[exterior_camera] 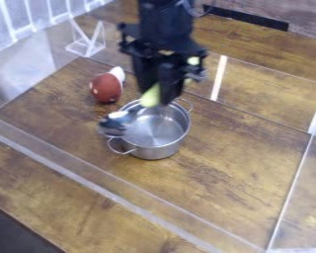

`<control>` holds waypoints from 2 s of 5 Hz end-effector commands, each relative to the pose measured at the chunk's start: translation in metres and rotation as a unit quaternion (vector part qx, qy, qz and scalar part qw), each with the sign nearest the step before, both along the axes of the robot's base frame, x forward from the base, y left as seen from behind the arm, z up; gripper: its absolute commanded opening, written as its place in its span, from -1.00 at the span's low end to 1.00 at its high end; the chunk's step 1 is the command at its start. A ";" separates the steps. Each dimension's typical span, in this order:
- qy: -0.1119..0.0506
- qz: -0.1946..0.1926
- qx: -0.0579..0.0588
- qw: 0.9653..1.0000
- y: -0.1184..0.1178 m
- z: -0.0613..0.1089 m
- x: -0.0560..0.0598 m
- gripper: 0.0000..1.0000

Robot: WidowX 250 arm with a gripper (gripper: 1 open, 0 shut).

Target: Move the green spoon to the left

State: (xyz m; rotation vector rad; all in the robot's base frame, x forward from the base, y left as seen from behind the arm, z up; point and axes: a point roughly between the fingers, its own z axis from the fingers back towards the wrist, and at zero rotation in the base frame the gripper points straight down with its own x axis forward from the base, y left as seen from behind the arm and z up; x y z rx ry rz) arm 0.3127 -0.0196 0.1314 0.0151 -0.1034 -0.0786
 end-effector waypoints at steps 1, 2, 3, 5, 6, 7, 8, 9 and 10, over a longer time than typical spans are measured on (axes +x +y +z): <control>-0.038 0.027 0.020 0.999 0.031 0.019 0.001 -1.00; -0.029 0.040 0.031 0.998 0.040 0.010 0.007 -1.00; -0.020 0.028 0.039 0.999 0.052 0.007 0.005 -1.00; 0.002 0.021 0.048 0.999 0.079 -0.007 0.000 -1.00; 0.009 0.023 0.051 0.998 0.089 -0.017 -0.006 -1.00; 0.017 0.009 0.053 0.998 0.109 -0.019 -0.005 -1.00; 0.014 -0.012 0.046 0.999 0.124 -0.029 -0.005 -1.00; 0.012 -0.024 0.040 0.999 0.139 -0.038 -0.008 -1.00; 0.009 -0.037 0.030 0.999 0.152 -0.050 -0.006 -1.00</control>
